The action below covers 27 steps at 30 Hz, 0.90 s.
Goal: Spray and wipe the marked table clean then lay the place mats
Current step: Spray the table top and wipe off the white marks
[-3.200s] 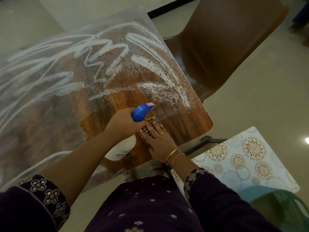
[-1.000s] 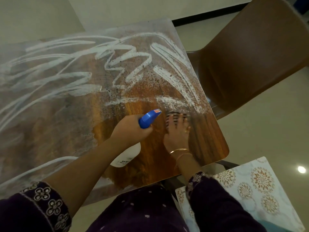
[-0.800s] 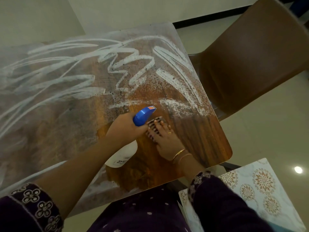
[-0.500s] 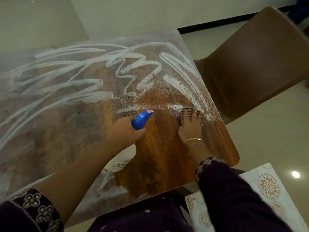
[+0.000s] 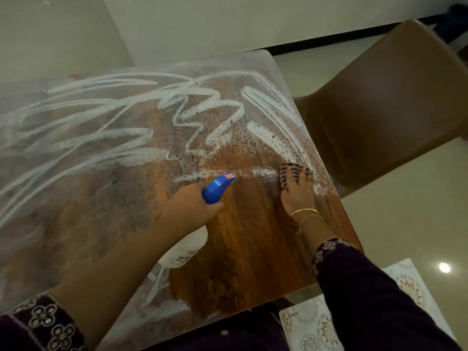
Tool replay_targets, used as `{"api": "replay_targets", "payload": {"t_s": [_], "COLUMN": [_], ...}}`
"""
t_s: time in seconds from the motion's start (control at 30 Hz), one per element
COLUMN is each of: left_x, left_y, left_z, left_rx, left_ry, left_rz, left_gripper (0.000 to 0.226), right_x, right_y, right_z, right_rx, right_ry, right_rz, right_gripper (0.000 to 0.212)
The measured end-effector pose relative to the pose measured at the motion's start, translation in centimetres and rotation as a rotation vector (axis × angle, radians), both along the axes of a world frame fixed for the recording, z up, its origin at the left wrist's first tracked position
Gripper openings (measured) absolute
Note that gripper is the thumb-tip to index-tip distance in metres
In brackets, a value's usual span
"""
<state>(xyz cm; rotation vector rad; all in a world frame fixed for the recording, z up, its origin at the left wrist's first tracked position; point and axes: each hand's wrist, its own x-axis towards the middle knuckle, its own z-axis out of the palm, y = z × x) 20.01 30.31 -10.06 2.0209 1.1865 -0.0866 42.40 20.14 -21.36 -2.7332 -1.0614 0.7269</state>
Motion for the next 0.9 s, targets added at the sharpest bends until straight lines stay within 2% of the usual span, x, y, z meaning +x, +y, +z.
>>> {"api": "replay_targets", "payload": {"t_s": [0.07, 0.1, 0.17, 0.23, 0.3, 0.33, 0.37, 0.43, 0.57, 0.63, 0.77, 0.83, 0.9], "left_x": [0.3, 0.6, 1.1, 1.6, 2.0, 2.2, 2.2, 2.5, 2.9, 3.3, 4.0, 4.9, 5.6], "left_y": [0.0, 0.0, -0.1, -0.2, -0.1, 0.0, 0.1, 0.3, 0.5, 0.3, 0.3, 0.3, 0.3], "left_z": [-0.1, -0.2, -0.3, -0.3, -0.3, -0.3, -0.4, -0.7, -0.9, -0.9, -0.8, -0.7, -0.7], "left_rx": [0.000, -0.006, -0.023, -0.028, -0.026, -0.029, -0.032, -0.027, -0.023, -0.006, -0.001, 0.008, 0.015], "left_ry": [-0.005, -0.009, -0.032, -0.042, -0.046, -0.043, -0.036, -0.011, 0.007, 0.009, 0.018, 0.019, 0.008], "left_rz": [0.008, 0.018, 0.027, 0.011, 0.008, 0.011, 0.011, 0.004, -0.003, -0.002, -0.043, -0.087, -0.088], "left_gripper": [0.034, 0.033, 0.032, 0.033, 0.034, 0.034, 0.033, 0.032, 0.030, 0.030, 0.032, 0.032, 0.033], "right_x": [-1.4, -3.0, -7.3, -10.9, -10.7, -9.4, -7.7, -3.3, 1.8, 0.1, -6.2, -5.1, -2.4], "right_y": [1.0, 1.7, 2.9, 3.5, 3.9, 4.1, 4.1, 3.5, 2.4, 3.0, 1.5, -0.6, -2.8], "right_z": [-0.2, -0.3, -0.8, -0.5, -0.3, -0.3, -0.4, -0.9, 0.0, 0.4, -0.1, -1.0, -1.4], "right_rx": [0.023, 0.056, 0.152, 0.138, 0.130, 0.170, 0.204, 0.146, 0.020, 0.056, 0.177, 0.196, 0.167], "right_ry": [-0.049, -0.103, -0.137, 0.001, 0.058, 0.023, -0.019, -0.066, -0.015, -0.029, 0.042, -0.017, -0.097], "right_rz": [-0.093, -0.049, 0.238, 0.561, 0.746, 0.761, 0.716, 0.489, 0.089, 0.077, 0.491, 0.406, 0.092], "right_gripper": [0.064, 0.066, 0.063, 0.050, 0.050, 0.051, 0.053, 0.062, 0.067, 0.072, 0.072, 0.070, 0.068]}}
